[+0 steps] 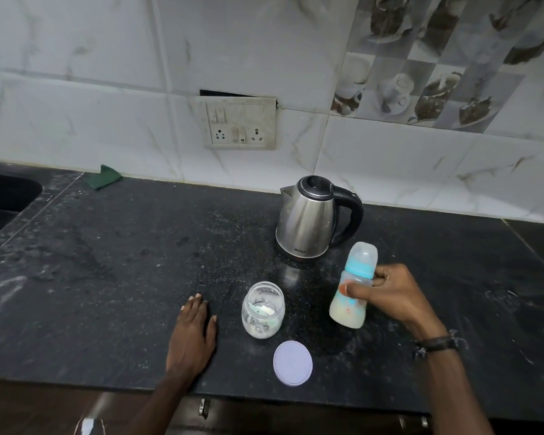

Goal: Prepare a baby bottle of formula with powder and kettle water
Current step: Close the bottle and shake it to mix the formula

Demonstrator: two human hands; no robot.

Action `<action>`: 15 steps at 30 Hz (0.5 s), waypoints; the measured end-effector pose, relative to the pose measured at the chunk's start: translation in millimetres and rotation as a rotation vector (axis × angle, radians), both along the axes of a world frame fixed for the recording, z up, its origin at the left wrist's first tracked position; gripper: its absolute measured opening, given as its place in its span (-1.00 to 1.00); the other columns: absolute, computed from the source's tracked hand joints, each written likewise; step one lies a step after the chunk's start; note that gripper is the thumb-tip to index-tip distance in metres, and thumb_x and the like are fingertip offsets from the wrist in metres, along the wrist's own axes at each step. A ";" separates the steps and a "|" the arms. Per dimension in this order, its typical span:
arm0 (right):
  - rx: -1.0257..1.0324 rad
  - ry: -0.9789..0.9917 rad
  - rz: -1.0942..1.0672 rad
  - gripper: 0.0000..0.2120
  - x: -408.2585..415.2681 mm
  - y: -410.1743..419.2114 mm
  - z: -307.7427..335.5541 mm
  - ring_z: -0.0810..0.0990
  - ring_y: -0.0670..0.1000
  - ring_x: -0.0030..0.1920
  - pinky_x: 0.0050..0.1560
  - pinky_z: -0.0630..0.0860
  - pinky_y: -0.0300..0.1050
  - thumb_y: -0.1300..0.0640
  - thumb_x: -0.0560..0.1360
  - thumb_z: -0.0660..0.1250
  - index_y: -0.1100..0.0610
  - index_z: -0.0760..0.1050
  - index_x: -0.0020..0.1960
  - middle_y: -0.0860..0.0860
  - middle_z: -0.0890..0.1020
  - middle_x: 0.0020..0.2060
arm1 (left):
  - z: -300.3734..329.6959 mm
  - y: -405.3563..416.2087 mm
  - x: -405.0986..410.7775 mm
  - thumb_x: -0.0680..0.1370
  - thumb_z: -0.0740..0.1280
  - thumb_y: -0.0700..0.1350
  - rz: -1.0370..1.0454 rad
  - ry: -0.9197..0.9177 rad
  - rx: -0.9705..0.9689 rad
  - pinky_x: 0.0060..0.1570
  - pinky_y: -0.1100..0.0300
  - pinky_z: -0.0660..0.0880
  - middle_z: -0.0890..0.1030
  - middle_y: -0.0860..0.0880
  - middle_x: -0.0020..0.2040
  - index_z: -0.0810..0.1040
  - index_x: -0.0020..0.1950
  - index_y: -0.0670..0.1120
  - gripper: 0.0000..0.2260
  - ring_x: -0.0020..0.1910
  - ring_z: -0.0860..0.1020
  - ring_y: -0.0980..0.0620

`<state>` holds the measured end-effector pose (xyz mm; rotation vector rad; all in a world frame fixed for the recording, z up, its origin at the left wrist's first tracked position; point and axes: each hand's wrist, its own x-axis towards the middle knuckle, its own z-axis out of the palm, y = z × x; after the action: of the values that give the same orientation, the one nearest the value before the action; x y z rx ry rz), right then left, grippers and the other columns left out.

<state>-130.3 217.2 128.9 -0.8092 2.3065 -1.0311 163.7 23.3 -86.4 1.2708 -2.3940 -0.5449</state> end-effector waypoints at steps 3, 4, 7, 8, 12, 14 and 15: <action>0.058 0.140 -0.073 -0.61 1.1 2.5 0.9 0.72 -0.06 -0.18 -0.06 0.65 0.08 -0.16 0.16 0.61 0.01 0.69 -0.12 -0.09 0.74 -0.26 | 0.1 0.0 0.0 0.62 0.15 0.04 -0.001 0.000 -0.010 0.51 0.01 0.21 0.45 -0.24 0.47 0.52 0.39 -0.27 -0.50 0.49 0.39 -0.19; 0.041 0.118 -0.046 -0.61 0.3 2.9 0.5 0.72 -0.05 -0.17 -0.03 0.65 0.10 -0.12 0.16 0.63 0.02 0.68 -0.10 -0.08 0.74 -0.25 | 0.7 0.3 -0.1 0.62 0.16 0.03 -0.001 -0.002 -0.007 0.51 0.01 0.20 0.45 -0.24 0.47 0.52 0.39 -0.27 -0.51 0.49 0.39 -0.19; 0.057 0.032 -0.066 -0.65 0.6 1.7 3.4 0.73 -0.01 -0.17 -0.01 0.66 0.14 -0.10 0.13 0.63 0.04 0.70 -0.17 -0.04 0.75 -0.27 | 1.2 0.5 0.5 0.62 0.15 0.04 -0.004 0.003 -0.010 0.50 0.00 0.21 0.46 -0.25 0.46 0.53 0.37 -0.28 -0.51 0.47 0.41 -0.21; 0.083 0.086 -0.095 -0.61 -0.4 2.6 2.7 0.72 0.00 -0.19 -0.05 0.66 0.12 -0.17 0.10 0.60 0.03 0.70 -0.19 -0.05 0.74 -0.28 | 1.3 0.4 0.3 0.62 0.14 0.04 -0.006 0.004 -0.016 0.49 0.00 0.22 0.47 -0.26 0.45 0.54 0.36 -0.29 -0.50 0.47 0.42 -0.22; 0.099 0.102 -0.088 -0.60 -0.7 3.6 2.0 0.71 -0.01 -0.18 -0.05 0.65 0.12 -0.15 0.10 0.62 0.04 0.69 -0.16 -0.05 0.73 -0.27 | 1.6 0.6 0.1 0.62 0.16 0.03 -0.005 0.002 -0.008 0.50 0.00 0.22 0.46 -0.25 0.46 0.53 0.37 -0.28 -0.51 0.48 0.40 -0.21; 0.131 0.093 -0.110 -0.65 -0.2 3.8 0.9 0.70 0.00 -0.21 -0.08 0.65 0.10 -0.14 0.13 0.62 0.05 0.69 -0.21 -0.04 0.73 -0.28 | 1.1 0.4 0.8 0.63 0.12 0.06 -0.004 0.003 -0.005 0.51 0.00 0.22 0.46 -0.25 0.46 0.53 0.38 -0.28 -0.49 0.48 0.39 -0.20; 0.170 0.135 -0.124 -0.64 -0.1 4.3 2.2 0.69 0.01 -0.22 -0.11 0.64 0.06 -0.16 0.14 0.62 0.04 0.68 -0.20 -0.03 0.72 -0.27 | 1.1 0.3 0.5 0.63 0.09 0.08 -0.003 0.003 -0.010 0.50 0.00 0.22 0.46 -0.25 0.46 0.53 0.38 -0.28 -0.46 0.48 0.39 -0.21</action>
<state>-130.4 221.5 131.1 -0.6937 2.5465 -0.8395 164.2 23.6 -85.3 1.2617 -2.3939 -0.5345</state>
